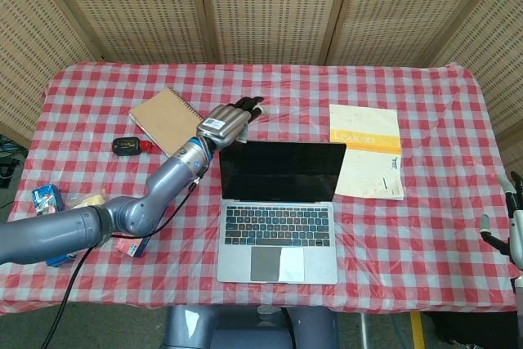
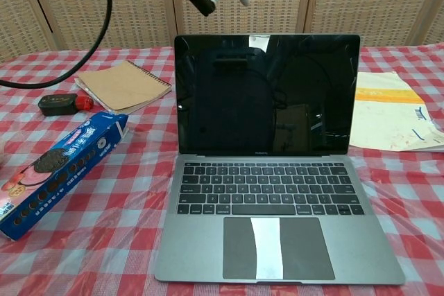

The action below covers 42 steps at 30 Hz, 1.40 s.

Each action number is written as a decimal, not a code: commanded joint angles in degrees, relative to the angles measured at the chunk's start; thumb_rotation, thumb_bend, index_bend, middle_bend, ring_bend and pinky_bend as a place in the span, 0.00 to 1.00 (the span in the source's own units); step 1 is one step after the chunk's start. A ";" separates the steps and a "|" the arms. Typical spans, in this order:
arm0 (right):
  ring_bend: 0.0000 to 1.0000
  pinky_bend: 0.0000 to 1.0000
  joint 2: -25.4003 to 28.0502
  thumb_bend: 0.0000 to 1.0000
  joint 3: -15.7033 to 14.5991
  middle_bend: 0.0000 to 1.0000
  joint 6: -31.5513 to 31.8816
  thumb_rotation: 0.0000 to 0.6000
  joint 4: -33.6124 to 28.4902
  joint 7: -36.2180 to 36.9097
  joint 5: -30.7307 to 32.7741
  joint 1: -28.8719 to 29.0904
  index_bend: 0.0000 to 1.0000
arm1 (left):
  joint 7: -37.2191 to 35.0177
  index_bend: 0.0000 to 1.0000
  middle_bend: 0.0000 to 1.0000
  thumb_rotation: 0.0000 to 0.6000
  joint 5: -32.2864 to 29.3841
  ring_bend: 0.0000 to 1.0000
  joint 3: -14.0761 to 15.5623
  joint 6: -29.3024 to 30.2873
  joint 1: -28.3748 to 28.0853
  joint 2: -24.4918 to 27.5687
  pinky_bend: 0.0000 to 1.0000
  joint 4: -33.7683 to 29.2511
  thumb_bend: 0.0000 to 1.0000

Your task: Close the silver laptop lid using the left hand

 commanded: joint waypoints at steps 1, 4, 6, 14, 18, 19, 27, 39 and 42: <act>0.00 0.00 0.11 0.70 0.05 0.00 -0.26 1.00 0.20 0.52 0.19 0.02 0.00 | 1.49 0.22 0.00 1.00 -3.24 0.06 1.85 -0.50 -3.62 -2.06 0.23 2.07 1.00; 0.00 0.00 0.25 0.70 0.18 0.00 -0.34 1.00 0.25 1.14 0.40 -0.06 0.00 | 2.18 0.22 0.00 1.00 -5.18 0.08 2.74 -0.41 -5.72 -2.97 0.24 2.91 1.00; 0.00 0.00 0.38 0.70 0.21 0.00 -0.17 1.00 0.18 1.51 0.29 -0.15 0.00 | 2.55 0.22 0.00 1.00 -6.52 0.09 3.29 -0.49 -6.96 -3.48 0.24 3.42 1.00; 0.00 0.00 0.64 0.70 -0.06 0.00 -0.30 1.00 0.14 2.38 -0.10 -0.27 0.00 | 3.72 0.27 0.06 1.00 -12.45 0.16 5.69 0.36 -12.27 -5.93 0.31 5.45 1.00; 0.00 0.00 0.66 0.70 -0.19 0.00 -0.45 1.00 0.22 2.57 -0.17 -0.28 0.00 | 4.02 0.31 0.10 1.00 -14.10 0.19 6.50 1.89 -13.65 -7.02 0.33 6.05 1.00; 0.00 0.00 0.68 0.70 -0.17 0.00 -0.38 1.00 0.22 2.66 -0.15 -0.33 0.00 | 4.14 0.31 0.11 1.00 -14.44 0.20 6.75 2.19 -13.90 -7.20 0.34 6.12 1.00; 0.00 0.00 0.84 0.70 -0.11 0.00 0.12 1.00 0.15 3.07 -0.21 -0.61 0.00 | 4.27 0.42 0.22 1.00 -16.58 0.30 7.62 3.78 -15.25 -8.01 0.40 6.27 1.00; 0.00 0.00 0.96 0.71 -0.21 0.00 0.36 1.00 -0.28 2.86 -0.43 -0.70 0.00 | 2.30 0.53 0.34 1.00 -14.63 0.39 6.40 5.44 -14.74 -6.17 0.45 2.64 1.00; 0.00 0.00 1.06 0.71 -0.25 0.00 0.45 1.00 -0.42 2.87 -0.59 -0.72 0.00 | 1.83 0.55 0.35 1.00 -13.93 0.40 6.11 5.17 -14.49 -5.05 0.46 0.62 1.00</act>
